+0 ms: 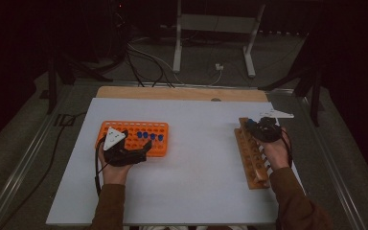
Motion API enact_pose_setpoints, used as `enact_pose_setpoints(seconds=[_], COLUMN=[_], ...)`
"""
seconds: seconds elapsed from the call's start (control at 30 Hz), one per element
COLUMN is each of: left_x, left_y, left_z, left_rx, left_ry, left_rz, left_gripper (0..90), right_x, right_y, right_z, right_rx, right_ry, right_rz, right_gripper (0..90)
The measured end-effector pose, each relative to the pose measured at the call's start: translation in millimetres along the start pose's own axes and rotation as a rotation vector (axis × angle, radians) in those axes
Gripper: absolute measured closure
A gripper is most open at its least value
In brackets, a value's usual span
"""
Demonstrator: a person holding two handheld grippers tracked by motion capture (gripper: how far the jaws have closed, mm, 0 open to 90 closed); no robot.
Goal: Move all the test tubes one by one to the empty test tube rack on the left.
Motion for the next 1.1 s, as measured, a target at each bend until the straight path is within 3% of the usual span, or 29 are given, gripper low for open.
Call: enact_pose_setpoints(seconds=[0.4,1.1], left_x=[-0.4,-0.4], left_y=[-0.2,-0.1], left_z=[-0.1,-0.4], left_rx=[0.002,0.003], left_ry=[-0.001,-0.002], left_rz=[0.001,0.000], left_gripper=[0.8,0.7], right_x=[-0.8,27.6], right_y=[0.3,11.5], right_z=[0.6,-3.9], right_rx=[0.005,-0.003], right_ry=[0.003,0.003], right_rz=[0.012,-0.077], right_gripper=[77.2,77.4])
Point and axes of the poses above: each handheld gripper's, and its own axes: x roughly backward along the jaws, y roughly out of its top, z roughly to its left, the point moved 1 cm from there along -x, roughly forward along the jaws, and after that the axes turned 4 degrees about -y, right-handed, at the moved point
